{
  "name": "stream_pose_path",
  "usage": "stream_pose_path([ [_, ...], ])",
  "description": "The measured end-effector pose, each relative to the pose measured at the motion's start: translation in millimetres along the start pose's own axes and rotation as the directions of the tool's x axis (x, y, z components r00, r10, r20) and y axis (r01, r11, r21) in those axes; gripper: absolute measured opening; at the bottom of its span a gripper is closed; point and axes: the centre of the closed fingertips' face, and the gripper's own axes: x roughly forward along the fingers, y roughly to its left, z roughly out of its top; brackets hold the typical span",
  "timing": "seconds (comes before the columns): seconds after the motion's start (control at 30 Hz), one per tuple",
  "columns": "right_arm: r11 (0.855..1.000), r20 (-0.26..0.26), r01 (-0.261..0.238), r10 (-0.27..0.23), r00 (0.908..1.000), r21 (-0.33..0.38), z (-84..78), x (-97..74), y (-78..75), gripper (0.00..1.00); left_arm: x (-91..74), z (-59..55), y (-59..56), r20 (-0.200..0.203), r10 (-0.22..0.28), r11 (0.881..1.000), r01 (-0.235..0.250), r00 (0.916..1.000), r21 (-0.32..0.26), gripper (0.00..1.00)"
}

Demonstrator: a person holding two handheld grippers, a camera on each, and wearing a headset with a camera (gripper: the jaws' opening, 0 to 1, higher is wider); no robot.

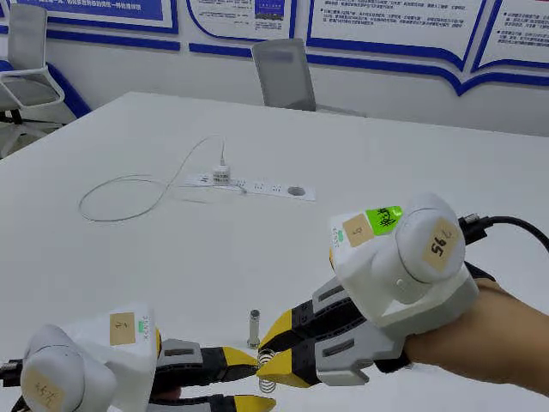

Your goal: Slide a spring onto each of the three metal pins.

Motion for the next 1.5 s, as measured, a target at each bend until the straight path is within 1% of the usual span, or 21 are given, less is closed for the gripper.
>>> stream_pose_path([
  [0.23, 0.999, 0.018, 0.030, -0.030, 0.9994, 0.017, 1.0, -2.2, -8.7, 0.12, -6.8, -4.3, 8.9, -0.007, 0.041, 0.999, -0.042, 0.9991, -0.021, 0.29],
  [0.4, 0.997, 0.035, 0.066, -0.068, 0.9971, 0.034, 3.1, -4.3, -19.6, 0.12, -12.0, -8.6, 15.7, -0.014, 0.073, 0.996, -0.073, 0.9972, -0.052, 0.36],
  [0.5, 0.994, 0.043, 0.102, -0.104, 0.9937, 0.044, 4.6, -5.9, -30.1, 0.12, -15.3, -10.7, 19.2, -0.016, 0.091, 0.994, -0.092, 0.9957, -0.063, 0.39],
  [0.6, 0.991, 0.051, 0.124, -0.127, 0.9906, 0.055, 6.1, -7.6, -37.9, 0.12, -17.7, -11.4, 21.9, -0.015, 0.106, 0.992, -0.107, 0.9942, -0.073, 0.41],
  [0.77, 0.986, 0.060, 0.149, -0.153, 0.9863, 0.072, 7.6, -7.3, -48.4, 0.12, -19.9, -13.0, 25.5, -0.017, 0.124, 0.988, -0.125, 0.9922, -0.090, 0.48],
  [0.9, 0.978, 0.077, 0.184, -0.192, 0.9784, 0.098, 9.6, -7.0, -60.7, 0.12, -20.7, -14.1, 27.8, -0.016, 0.136, 0.986, -0.136, 0.9906, -0.098, 0.51],
  [0.93, 0.974, 0.088, 0.198, -0.208, 0.9742, 0.111, 11.5, -7.6, -65.2, 0.12, -20.9, -14.4, 28.2, -0.017, 0.138, 0.985, -0.139, 0.9903, -0.101, 0.52],
  [1.07, 0.963, 0.097, 0.238, -0.250, 0.9633, 0.125, 13.0, -7.2, -77.4, 0.12, -21.3, -15.9, 28.1, -0.020, 0.142, 0.984, -0.144, 0.9896, -0.110, 0.55],
  [1.2, 0.956, 0.098, 0.251, -0.267, 0.9586, 0.152, 10.6, -1.5, -86.4, 0.12, -21.7, -18.0, 28.9, -0.024, 0.147, 0.982, -0.148, 0.9889, -0.117, 0.57],
  [1.33, 0.953, 0.094, 0.254, -0.272, 0.9577, 0.166, 8.2, 6.2, -90.5, 0.12, -22.5, -18.2, 30.3, -0.025, 0.151, 0.981, -0.153, 0.9882, -0.122, 0.59],
  [1.5, 0.951, 0.078, 0.250, -0.267, 0.9605, 0.182, 1.3, 16.0, -93.9, 0.12, -23.0, -19.5, 32.0, -0.027, 0.154, 0.979, -0.156, 0.9877, -0.130, 0.61],
])
